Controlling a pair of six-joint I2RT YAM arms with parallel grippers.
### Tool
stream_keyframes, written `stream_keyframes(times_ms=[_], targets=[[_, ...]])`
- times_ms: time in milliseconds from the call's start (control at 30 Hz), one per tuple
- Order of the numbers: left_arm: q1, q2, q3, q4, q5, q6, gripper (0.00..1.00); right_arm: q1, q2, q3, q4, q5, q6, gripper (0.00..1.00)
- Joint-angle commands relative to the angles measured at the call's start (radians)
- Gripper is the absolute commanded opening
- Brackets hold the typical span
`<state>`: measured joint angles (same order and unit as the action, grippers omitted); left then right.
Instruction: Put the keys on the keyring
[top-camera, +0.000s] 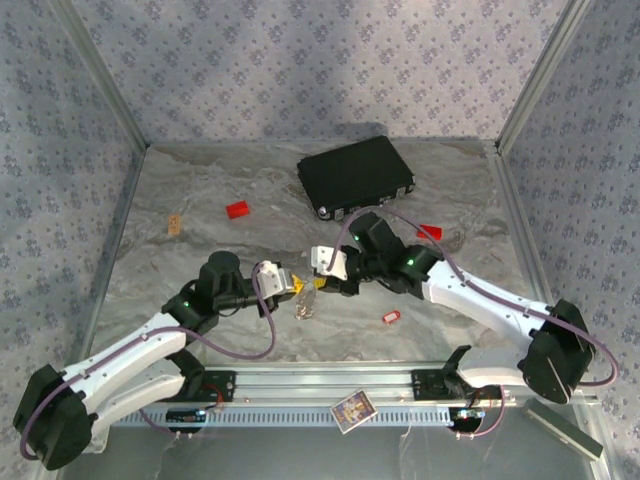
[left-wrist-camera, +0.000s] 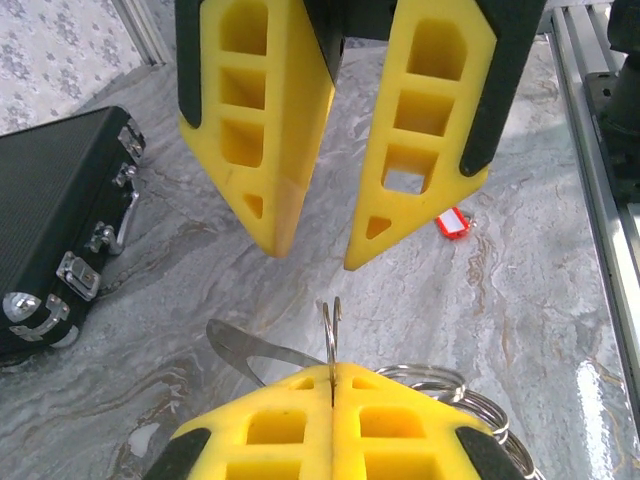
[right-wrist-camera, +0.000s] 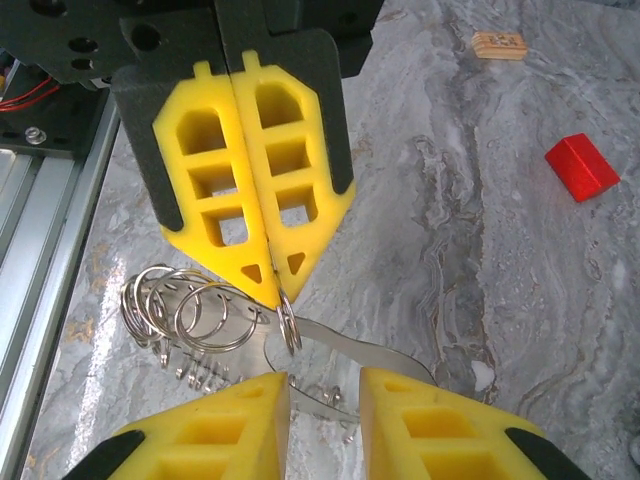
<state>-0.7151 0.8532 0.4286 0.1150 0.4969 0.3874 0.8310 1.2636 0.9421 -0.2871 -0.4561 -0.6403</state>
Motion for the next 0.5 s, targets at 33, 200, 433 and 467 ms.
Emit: stream_keyframes(times_ms=[33, 200, 433, 467], targets=[[-0.009, -0.002, 0.032, 0.011, 0.005, 0.028, 0.0, 0.017, 0.018, -0.01, 0.013, -0.008, 0.016, 0.26], [-0.01, 0.001, 0.032, 0.01, 0.006, 0.027, 0.0, 0.025, 0.037, -0.011, 0.022, -0.039, 0.03, 0.25], [-0.012, 0.001, 0.027, 0.021, 0.01, 0.027, 0.0, 0.033, 0.046, -0.016, 0.039, -0.031, 0.041, 0.2], [-0.012, 0.001, 0.027, 0.023, 0.012, 0.027, 0.0, 0.034, 0.05, -0.017, 0.041, -0.029, 0.042, 0.19]])
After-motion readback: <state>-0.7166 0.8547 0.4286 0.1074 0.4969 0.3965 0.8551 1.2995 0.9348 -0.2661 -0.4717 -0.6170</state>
